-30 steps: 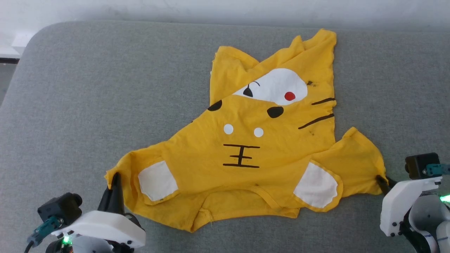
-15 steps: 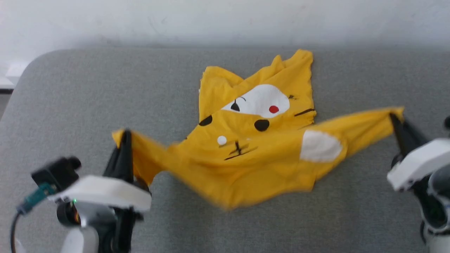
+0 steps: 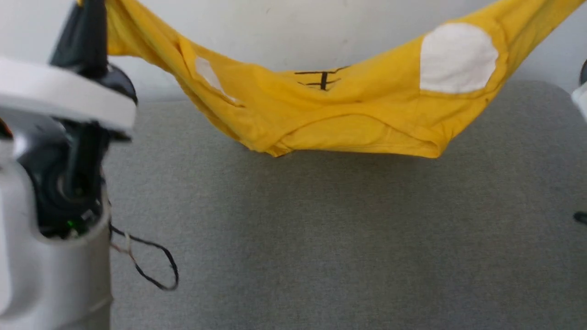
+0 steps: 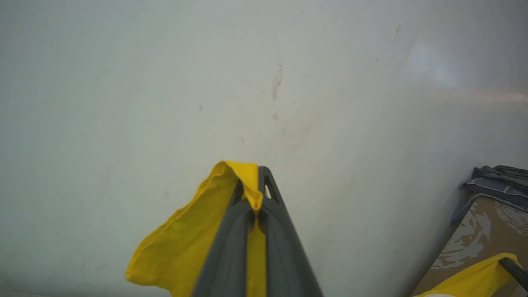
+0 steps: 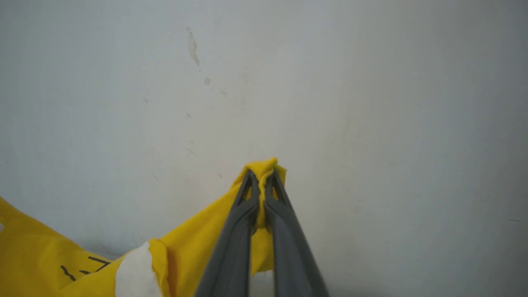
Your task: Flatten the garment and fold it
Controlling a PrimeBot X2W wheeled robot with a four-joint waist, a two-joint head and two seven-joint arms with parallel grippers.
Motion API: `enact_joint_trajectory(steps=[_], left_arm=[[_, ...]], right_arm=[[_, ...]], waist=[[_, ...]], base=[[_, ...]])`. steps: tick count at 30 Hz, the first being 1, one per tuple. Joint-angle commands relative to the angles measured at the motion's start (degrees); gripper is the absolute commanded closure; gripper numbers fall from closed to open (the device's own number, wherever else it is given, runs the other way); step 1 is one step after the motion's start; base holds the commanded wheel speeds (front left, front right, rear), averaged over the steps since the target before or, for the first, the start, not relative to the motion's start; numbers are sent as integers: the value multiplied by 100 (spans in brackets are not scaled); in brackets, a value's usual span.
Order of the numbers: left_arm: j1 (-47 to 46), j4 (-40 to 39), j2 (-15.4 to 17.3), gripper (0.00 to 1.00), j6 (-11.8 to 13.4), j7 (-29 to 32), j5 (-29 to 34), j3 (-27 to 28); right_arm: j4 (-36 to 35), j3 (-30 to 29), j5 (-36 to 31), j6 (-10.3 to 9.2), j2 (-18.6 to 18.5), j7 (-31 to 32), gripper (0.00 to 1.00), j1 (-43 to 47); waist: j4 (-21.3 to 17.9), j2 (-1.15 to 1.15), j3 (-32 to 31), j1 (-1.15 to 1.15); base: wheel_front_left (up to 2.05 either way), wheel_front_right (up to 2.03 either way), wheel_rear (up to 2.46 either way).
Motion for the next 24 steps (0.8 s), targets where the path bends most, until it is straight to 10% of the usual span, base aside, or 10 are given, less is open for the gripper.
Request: enact_joint_trajectory(steps=[1, 12, 24], left_arm=[[-230, -44, 77, 100, 73, 145, -27, 2], [-1781, 599, 436, 100, 712, 1406, 54, -128], [-4288, 2591, 441, 100, 806, 571, 933, -503]], right_arm=[[-19, 11, 51, -4, -39, 105, 100, -192], [443, 28, -14, -4, -289, 1035, 100, -1472], [2526, 478, -904, -4, -436, 322, 100, -3688]], waist=[[-87, 0, -47, 0], [-187, 0, 562, 0], [-256, 0, 1964, 0]], base=[[0, 0, 0], [0, 0, 0], [0, 0, 0]])
